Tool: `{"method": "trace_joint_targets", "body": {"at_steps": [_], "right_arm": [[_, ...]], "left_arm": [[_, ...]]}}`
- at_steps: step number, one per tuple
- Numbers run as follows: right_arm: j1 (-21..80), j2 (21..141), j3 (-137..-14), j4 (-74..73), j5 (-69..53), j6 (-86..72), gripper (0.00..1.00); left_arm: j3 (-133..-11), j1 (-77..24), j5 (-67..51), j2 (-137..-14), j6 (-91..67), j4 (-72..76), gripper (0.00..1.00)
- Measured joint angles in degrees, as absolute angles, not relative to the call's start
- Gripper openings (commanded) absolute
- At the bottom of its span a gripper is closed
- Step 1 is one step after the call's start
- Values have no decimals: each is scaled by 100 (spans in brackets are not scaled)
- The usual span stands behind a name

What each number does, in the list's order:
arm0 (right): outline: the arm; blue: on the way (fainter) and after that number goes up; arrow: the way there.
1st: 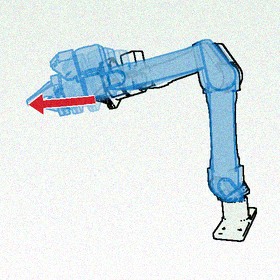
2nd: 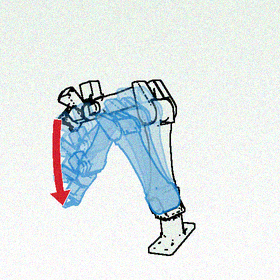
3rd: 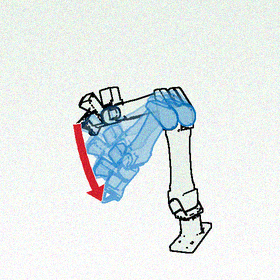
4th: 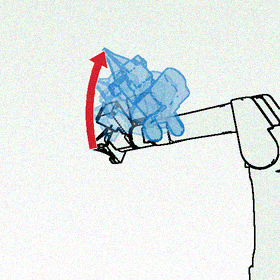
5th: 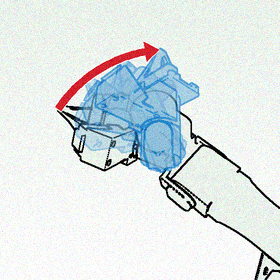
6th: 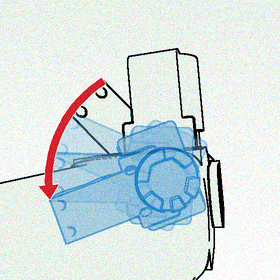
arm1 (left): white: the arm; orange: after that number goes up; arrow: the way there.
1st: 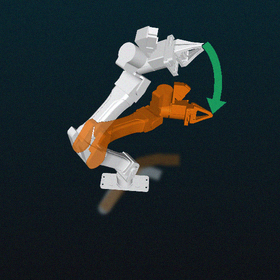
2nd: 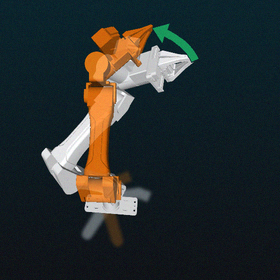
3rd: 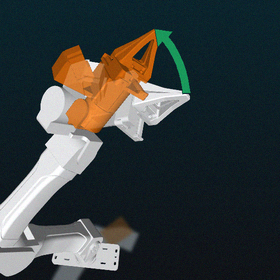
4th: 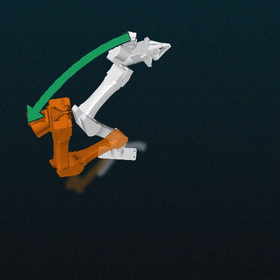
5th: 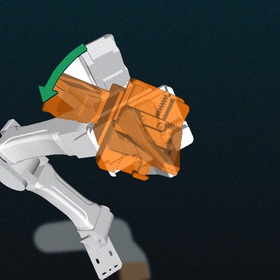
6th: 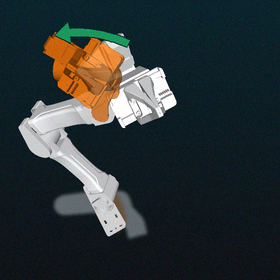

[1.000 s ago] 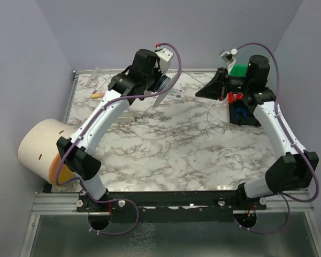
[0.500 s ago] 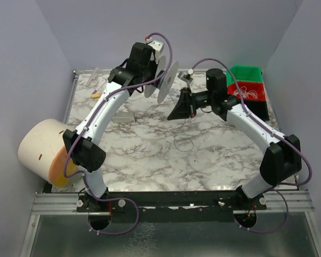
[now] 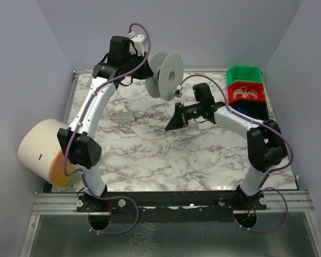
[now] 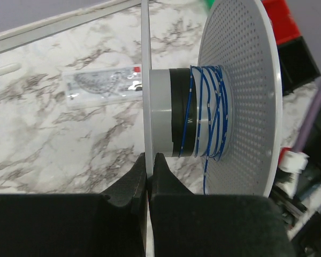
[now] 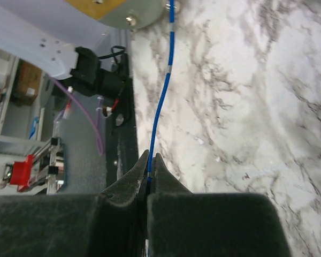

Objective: Wrap the cables
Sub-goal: Wrap the cable around the cable reel.

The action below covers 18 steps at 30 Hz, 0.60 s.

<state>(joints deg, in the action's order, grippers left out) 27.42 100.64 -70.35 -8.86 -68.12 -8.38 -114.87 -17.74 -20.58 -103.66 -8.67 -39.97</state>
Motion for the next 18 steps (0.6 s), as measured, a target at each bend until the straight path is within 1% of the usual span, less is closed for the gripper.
{"method": "trace_joint_targets", "body": {"at_steps": [4, 7, 11, 13, 15, 18], "right_arm": [[2609, 10101, -6685, -558, -6125, -1109, 1], [2346, 10071, -6423, -244, -5277, -1343, 0], [1953, 9684, -5815, 322, -3966, -1645, 1], [1798, 9402, -5616, 620, -3509, -1756, 0], [1627, 9190, -5594, 843, -3271, -1850, 0], [1321, 9094, -5743, 1074, -3345, -1999, 1]], "left_arm": [[-11332, -1761, -2790, -10311, -897, -3774, 0], [-11163, -1682, -3221, -10204, -906, -3636, 0], [-10980, -1588, -3931, -10007, -934, -3548, 0], [-10892, -1616, -4272, -9915, -932, -3505, 0], [-10833, -1658, -4571, -9865, -919, -3468, 0], [-10818, -1678, -4759, -9826, -679, -3533, 0]]}}
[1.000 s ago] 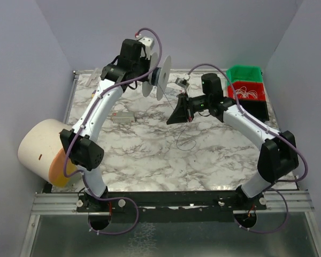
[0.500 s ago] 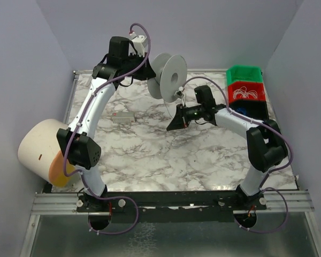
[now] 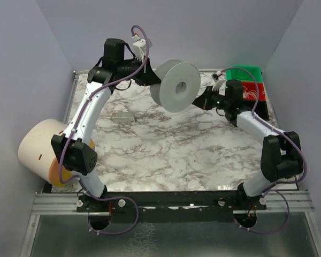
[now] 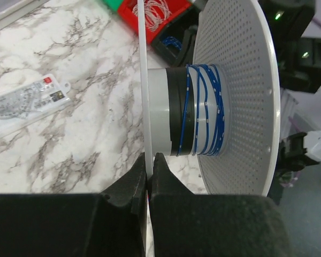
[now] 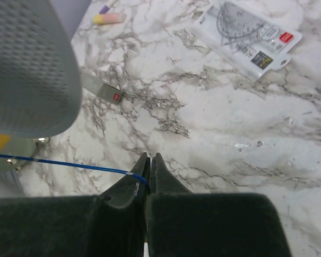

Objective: Wrap the cables
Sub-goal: Wrap the cable around the cable reel.

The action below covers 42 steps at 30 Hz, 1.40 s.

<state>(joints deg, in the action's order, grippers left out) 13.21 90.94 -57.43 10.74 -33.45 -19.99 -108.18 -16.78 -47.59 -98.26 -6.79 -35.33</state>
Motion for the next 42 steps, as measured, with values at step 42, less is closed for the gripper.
{"method": "trace_joint_targets", "body": {"at_steps": [42], "right_arm": [[1020, 9483, -7867, 1081, -7275, -4475, 1]], "left_arm": [[-10075, -3551, 93, -9459, 1210, -3645, 0]]}}
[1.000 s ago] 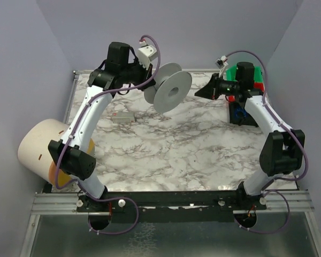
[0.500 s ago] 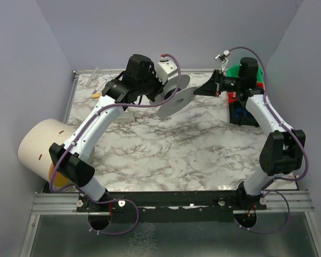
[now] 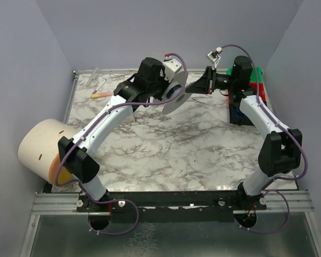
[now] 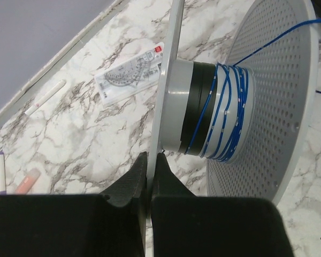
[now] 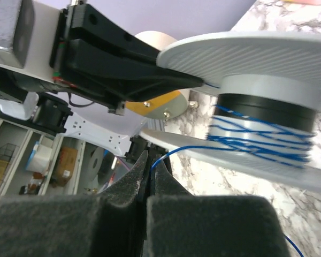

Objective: Wrap the cables
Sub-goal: Wrap the cable around the cable reel.

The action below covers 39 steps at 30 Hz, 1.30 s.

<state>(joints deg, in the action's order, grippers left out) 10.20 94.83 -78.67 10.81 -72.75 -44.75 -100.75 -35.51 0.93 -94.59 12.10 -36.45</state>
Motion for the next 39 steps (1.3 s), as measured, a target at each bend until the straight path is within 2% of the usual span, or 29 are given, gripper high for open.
{"method": "trace_joint_targets", "body": {"at_steps": [7, 16, 20, 29, 39], "right_arm": [[1470, 9485, -7900, 1278, -7043, -4779, 0], [2397, 9671, -8005, 377, -6425, -3498, 0], [2493, 9743, -7824, 287, -6208, -3092, 1], [2751, 9856, -7494, 196, -6066, -2571, 1], [3138, 9963, -7308, -373, -5511, -1680, 1]], "left_arm": [[-10134, -3586, 871, -9692, 808, -3573, 0], [-10409, -3520, 1074, -9918, 318, -3667, 0], [-10468, -3221, 611, -9957, -21, -3820, 0], [-10412, -1918, -1328, -10062, -1057, -3798, 0], [-10005, -1448, -2440, -10042, -1881, -3242, 0]]}}
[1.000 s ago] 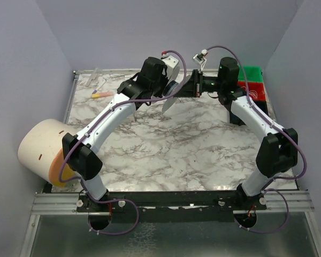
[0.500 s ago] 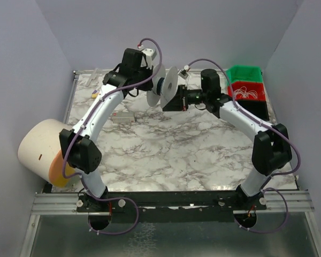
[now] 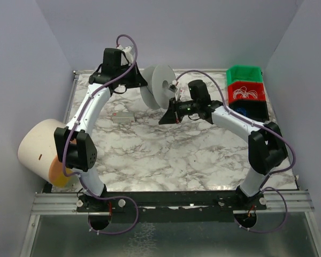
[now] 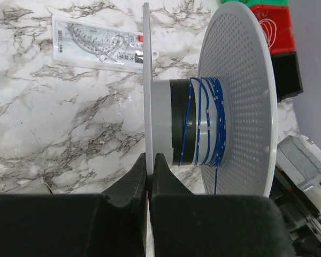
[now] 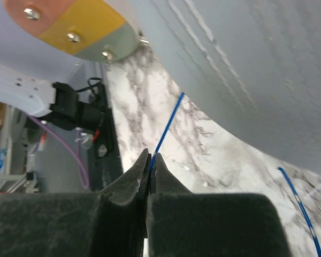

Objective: Wrap the cables
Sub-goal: Wrap the cable around the cable reel.

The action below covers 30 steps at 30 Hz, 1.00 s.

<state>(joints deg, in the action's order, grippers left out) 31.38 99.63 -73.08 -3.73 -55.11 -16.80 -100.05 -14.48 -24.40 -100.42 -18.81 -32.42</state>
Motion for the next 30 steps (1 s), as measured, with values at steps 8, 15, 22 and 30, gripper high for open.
{"method": "trace_joint_targets", "body": {"at_steps": [8, 15, 22, 30], "right_arm": [[3133, 9640, -7087, -808, -4471, -742, 1], [2895, 9220, -6879, -937, -4121, -287, 1], [2344, 9218, -6742, -1024, -4198, -165, 1], [1712, 9225, -6978, -1315, -4753, -150, 0]], "left_arm": [[-9474, -580, -3710, -9983, -2672, -2532, 0], [-9358, -458, -4578, -9817, -2847, -2010, 0], [-9358, -460, -5339, -9570, -2755, -1756, 0], [-9358, -462, -5736, -9557, -2058, -2043, 0]]}}
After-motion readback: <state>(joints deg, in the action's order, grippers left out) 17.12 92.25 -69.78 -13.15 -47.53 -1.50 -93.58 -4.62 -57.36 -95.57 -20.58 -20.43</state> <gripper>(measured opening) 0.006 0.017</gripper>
